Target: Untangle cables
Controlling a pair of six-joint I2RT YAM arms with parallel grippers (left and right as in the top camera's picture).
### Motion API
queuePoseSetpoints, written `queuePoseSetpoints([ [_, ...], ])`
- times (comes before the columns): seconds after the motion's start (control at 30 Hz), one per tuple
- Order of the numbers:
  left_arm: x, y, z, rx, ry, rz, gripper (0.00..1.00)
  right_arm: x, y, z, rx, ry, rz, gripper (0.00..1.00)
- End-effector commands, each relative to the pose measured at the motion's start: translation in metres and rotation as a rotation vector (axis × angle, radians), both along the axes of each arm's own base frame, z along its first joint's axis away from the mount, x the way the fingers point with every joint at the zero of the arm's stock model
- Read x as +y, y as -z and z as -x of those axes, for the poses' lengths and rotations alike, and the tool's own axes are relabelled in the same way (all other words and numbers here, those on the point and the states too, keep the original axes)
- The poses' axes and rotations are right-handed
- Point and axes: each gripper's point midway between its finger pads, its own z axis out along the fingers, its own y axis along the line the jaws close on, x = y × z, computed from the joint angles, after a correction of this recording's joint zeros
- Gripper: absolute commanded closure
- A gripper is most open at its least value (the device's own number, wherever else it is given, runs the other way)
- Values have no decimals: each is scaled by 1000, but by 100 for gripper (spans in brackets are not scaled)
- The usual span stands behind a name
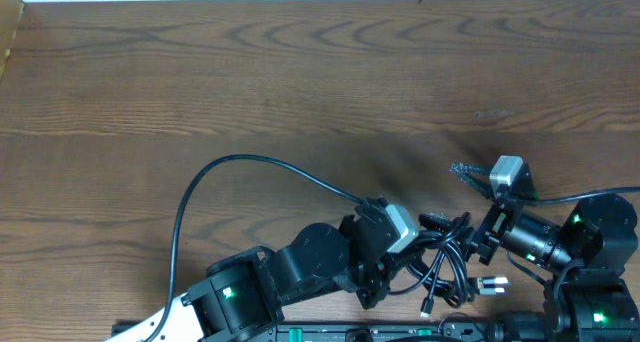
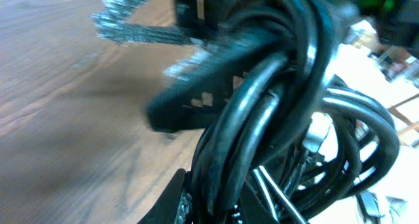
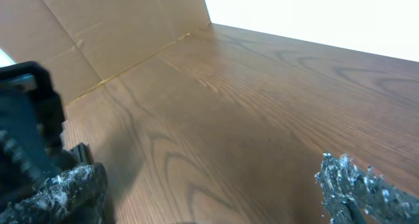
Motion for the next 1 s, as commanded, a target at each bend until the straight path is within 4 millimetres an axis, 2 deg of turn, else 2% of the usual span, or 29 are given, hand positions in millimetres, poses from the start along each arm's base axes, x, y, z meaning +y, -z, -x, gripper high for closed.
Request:
queuePoseSetpoints([
  [0.0, -7, -15, 32, -29, 183, 50, 93, -6, -4, -8, -8, 62, 18, 1],
  [0.23, -2, -20, 39, -37, 213, 60, 93, -15, 6, -16, 26, 137, 49, 1],
  [0.53, 20, -35, 48, -132, 235, 80, 92, -31, 19, -26, 68, 252, 100, 1],
  [0.73, 31, -33, 52, -142, 242, 64, 93, -32, 20, -27, 67, 260, 104, 1],
  [0.97, 32, -30, 54, -134, 247, 53, 93, -46, 30, -34, 95, 352, 149, 1],
])
